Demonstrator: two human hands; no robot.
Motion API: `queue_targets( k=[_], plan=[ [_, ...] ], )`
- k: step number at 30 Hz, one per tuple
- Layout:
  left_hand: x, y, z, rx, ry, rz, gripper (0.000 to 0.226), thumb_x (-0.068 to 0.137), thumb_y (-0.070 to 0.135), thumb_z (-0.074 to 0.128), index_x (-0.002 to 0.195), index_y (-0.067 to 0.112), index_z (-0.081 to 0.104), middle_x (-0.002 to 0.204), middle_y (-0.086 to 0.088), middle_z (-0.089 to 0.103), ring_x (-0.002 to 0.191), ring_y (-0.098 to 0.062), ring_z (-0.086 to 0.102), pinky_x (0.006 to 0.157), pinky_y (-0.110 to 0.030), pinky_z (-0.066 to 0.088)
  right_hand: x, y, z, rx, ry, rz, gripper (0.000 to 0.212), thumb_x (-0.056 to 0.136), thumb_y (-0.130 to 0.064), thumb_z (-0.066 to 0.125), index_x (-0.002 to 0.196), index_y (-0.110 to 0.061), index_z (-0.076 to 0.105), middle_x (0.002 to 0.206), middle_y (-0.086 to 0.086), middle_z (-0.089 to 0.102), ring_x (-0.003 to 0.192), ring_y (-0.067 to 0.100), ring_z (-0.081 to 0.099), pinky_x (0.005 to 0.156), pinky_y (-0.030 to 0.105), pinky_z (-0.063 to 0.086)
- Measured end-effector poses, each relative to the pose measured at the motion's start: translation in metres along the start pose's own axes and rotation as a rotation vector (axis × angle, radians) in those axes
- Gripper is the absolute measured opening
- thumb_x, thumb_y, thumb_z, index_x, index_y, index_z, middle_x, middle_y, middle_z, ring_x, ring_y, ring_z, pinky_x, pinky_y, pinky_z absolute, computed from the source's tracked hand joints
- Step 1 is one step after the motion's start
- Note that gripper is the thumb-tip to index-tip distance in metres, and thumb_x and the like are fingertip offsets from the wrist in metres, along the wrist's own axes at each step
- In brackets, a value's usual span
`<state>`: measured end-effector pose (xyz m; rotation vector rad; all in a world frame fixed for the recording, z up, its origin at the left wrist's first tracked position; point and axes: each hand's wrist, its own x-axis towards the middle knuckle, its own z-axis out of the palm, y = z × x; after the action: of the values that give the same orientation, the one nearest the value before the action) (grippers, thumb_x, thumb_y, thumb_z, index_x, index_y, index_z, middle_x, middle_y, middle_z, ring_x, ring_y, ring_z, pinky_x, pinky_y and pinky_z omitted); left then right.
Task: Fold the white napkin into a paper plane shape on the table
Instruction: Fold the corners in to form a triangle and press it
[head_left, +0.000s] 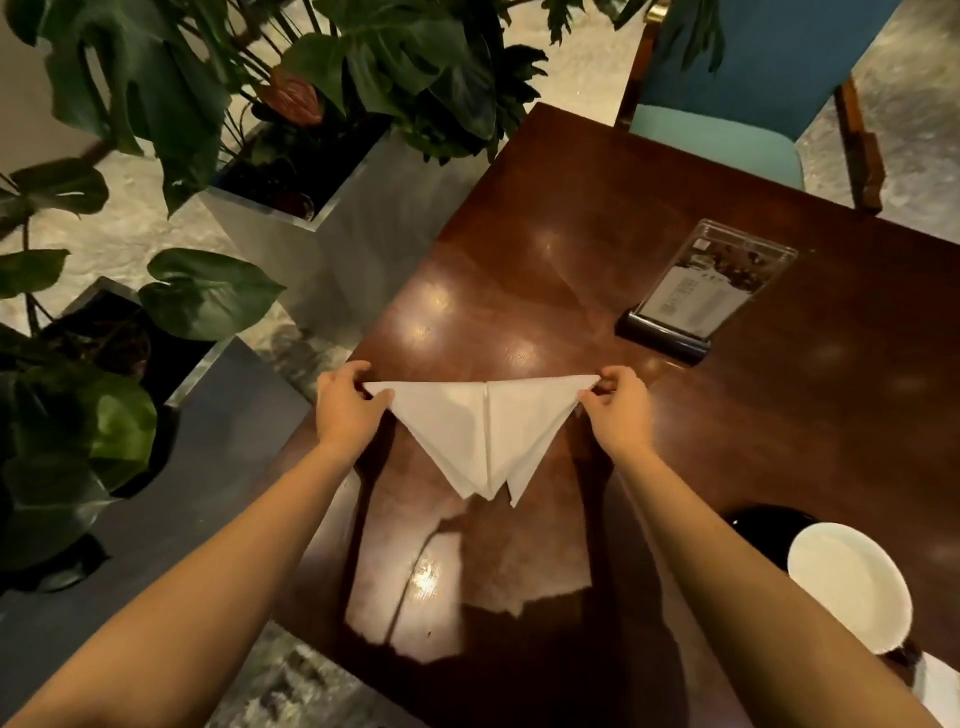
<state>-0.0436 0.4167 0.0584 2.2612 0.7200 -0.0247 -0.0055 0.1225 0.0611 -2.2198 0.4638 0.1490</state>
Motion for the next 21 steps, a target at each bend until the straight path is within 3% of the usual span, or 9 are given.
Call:
queue_targets(
  k=[3,6,8,13,18,21],
  plan=[
    [-0.035,-0.009,0.002,-0.022,0.148,0.117,0.023,0.08,0.018,0.069,0.102,0.016,0.063,0.106,-0.007,0.051,0.094,-0.025,0.056,0.083,-0.035,0.045,-0.049,0.012,0.004,-0.117,0.054,-0.244,0.01,0.084,-0.014,0.065,0.082,-0.018,0.057,0.091,0.003,0.056,0.084,0.018,0.051,0.071,0.029,0.042],
    [-0.086,-0.022,0.019,0.086,0.031,0.269,0.003,0.081,0.025,0.068,0.084,0.023,0.068,0.088,0.006,0.051,0.089,-0.016,0.049,0.076,-0.029,0.034,-0.096,0.026,0.017,-0.206,-0.076,-0.325,0.01,0.085,-0.024,0.066,0.077,-0.018,0.067,0.083,-0.005,0.054,0.085,0.013,0.046,0.076,0.03,0.04],
    [-0.114,-0.026,0.033,0.09,-0.083,0.275,0.003,0.081,0.031,0.067,0.083,0.03,0.069,0.085,0.012,0.051,0.087,-0.008,0.044,0.076,-0.029,0.036,-0.113,0.03,0.028,-0.222,-0.132,-0.295,0.012,0.084,-0.032,0.067,0.08,-0.021,0.07,0.084,-0.008,0.054,0.085,0.01,0.045,0.078,0.027,0.035],
    [-0.129,-0.015,0.057,0.009,-0.055,0.158,0.007,0.077,0.032,0.071,0.081,0.03,0.066,0.085,0.014,0.046,0.085,-0.006,0.038,0.084,-0.03,0.036,-0.119,0.026,0.043,-0.247,-0.112,-0.176,0.011,0.084,-0.033,0.065,0.082,-0.023,0.066,0.087,-0.01,0.053,0.089,0.009,0.043,0.077,0.024,0.024],
    [-0.13,-0.005,0.061,0.031,-0.075,0.072,0.005,0.079,0.028,0.07,0.08,0.026,0.065,0.087,0.012,0.045,0.089,-0.009,0.039,0.091,-0.028,0.029,-0.125,0.016,0.05,-0.214,-0.13,-0.1,0.01,0.086,-0.025,0.062,0.082,-0.019,0.068,0.088,-0.006,0.057,0.09,0.016,0.052,0.081,0.028,0.038],
    [-0.132,0.0,0.061,-0.067,-0.102,-0.019,0.009,0.081,0.022,0.067,0.073,0.026,0.065,0.085,0.013,0.047,0.092,-0.012,0.046,0.092,-0.031,0.036,-0.13,0.007,0.054,-0.125,-0.155,0.02,0.015,0.086,-0.019,0.059,0.077,-0.017,0.07,0.083,-0.005,0.061,0.079,0.014,0.057,0.064,0.023,0.041]
  ],
)
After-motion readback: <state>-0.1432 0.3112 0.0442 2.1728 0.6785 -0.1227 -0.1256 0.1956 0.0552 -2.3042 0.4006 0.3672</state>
